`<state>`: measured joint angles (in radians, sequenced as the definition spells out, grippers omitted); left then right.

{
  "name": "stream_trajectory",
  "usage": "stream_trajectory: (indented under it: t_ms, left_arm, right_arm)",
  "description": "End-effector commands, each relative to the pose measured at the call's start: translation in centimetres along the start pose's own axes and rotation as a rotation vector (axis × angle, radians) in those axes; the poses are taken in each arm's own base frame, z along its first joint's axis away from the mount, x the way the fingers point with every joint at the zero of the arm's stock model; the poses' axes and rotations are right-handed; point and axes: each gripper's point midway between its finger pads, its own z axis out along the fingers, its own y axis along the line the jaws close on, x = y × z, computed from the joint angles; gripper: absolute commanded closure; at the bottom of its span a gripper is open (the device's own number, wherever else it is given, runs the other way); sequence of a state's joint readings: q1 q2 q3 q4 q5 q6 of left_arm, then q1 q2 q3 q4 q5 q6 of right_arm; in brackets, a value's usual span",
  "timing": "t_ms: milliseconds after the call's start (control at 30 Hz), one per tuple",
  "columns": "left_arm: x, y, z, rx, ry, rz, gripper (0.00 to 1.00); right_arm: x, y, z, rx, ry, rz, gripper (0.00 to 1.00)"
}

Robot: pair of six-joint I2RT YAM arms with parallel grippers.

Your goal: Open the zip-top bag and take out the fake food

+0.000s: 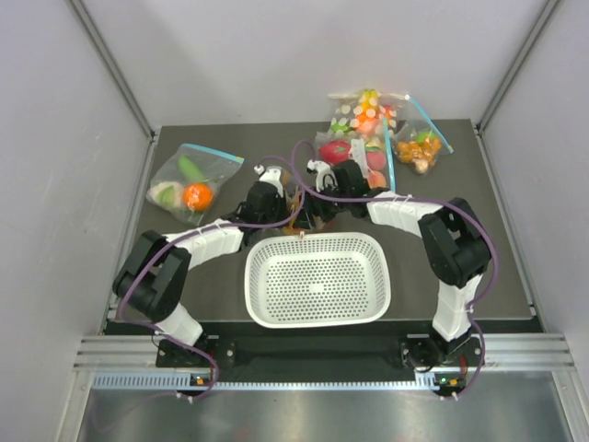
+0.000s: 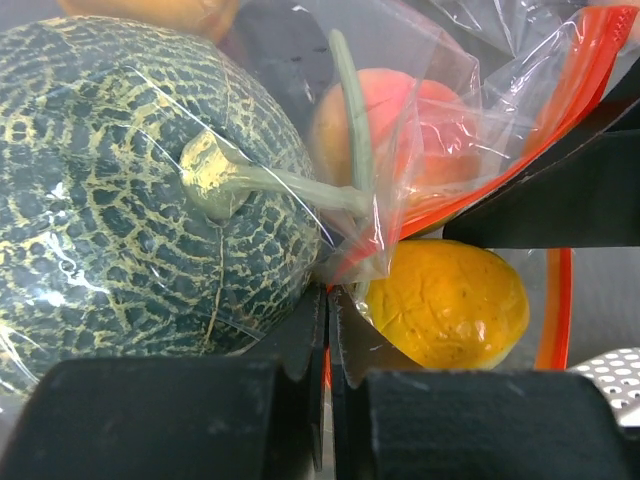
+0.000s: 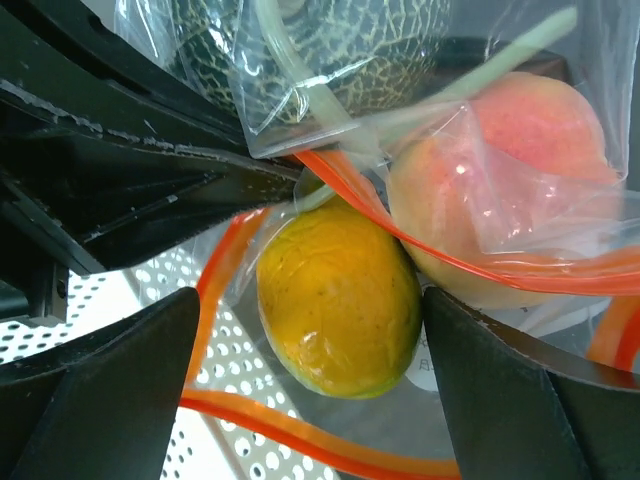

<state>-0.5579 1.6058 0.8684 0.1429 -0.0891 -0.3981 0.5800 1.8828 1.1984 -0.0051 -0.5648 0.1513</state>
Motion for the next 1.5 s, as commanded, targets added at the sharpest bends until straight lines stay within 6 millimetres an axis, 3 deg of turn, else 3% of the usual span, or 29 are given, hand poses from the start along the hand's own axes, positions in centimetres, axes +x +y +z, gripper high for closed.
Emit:
stream_trajectory:
  t_ms: [0, 300, 367, 433, 467, 600, 667, 700, 767, 800, 900, 1133, 1467]
  left_arm:
    - [0.8, 0.6, 0.8, -0.017, 0.017, -0.001, 1.00]
    - [-0.4, 0.3, 2.0, -0.019, 0.000, 0.013, 1.00]
    - [-0.8, 0.1, 2.1, -0.010, -0.011, 0.011, 1.00]
    - [-1.4, -0.1, 2.0, -0.001, -0.027, 0.004, 1.00]
    - [-1.5, -0.1, 1.9, -0.001, -0.030, 0.005, 1.00]
    - [-2.5, -0.3, 1.2, 0.006, -0.057, 0.008, 1.00]
    - [-3.5, -0.5, 0.5, 0.014, -0.088, 0.009, 1.00]
    - [-3.6, -0.4, 0.3, 0.014, -0.095, 0.009, 1.00]
    - [-5.1, -1.0, -0.7, 0.030, -0.143, 0.010, 1.00]
    - [-5.3, -0.9, -1.0, 0.033, -0.153, 0.009, 1.00]
    - [-7.2, -1.5, -2.8, 0.054, -0.218, 0.005, 1.00]
    - [-8.0, -1.5, -4.2, 0.055, -0.247, 0.016, 1.00]
    - [-7.9, -0.8, -4.5, 0.025, -0.252, 0.009, 1.00]
  right_arm:
    - [-3.2, 1.9, 0.7, -0.084, -0.095, -0.066, 0.08]
    - [-1.2, -0.4, 2.1, -0.014, -0.025, -0.028, 0.08]
    - [-0.5, -0.9, 2.5, 0.000, -0.005, -0.022, 0.12]
    - [0.1, -1.3, 2.8, 0.005, 0.008, -0.015, 0.22]
    - [0.3, -1.4, 2.9, 0.009, 0.013, -0.010, 0.35]
    - [0.1, -2.3, 2.5, 0.055, -0.003, 0.007, 0.68]
    - [-1.0, -2.3, 1.8, 0.070, -0.046, 0.004, 0.88]
    - [-0.7, -2.9, 1.4, 0.096, -0.055, 0.021, 0.92]
    - [-2.8, -3.0, 0.0, 0.110, -0.137, 0.033, 0.97]
    - [-2.6, -3.2, -0.6, 0.126, -0.151, 0.060, 0.99]
    - [-5.3, -3.0, -3.2, 0.165, -0.262, 0.049, 1.00]
    - [-8.0, -2.9, -7.1, 0.239, -0.401, 0.057, 1.00]
    - [-7.5, -5.3, -9.9, 0.357, -0.416, 0.084, 1.00]
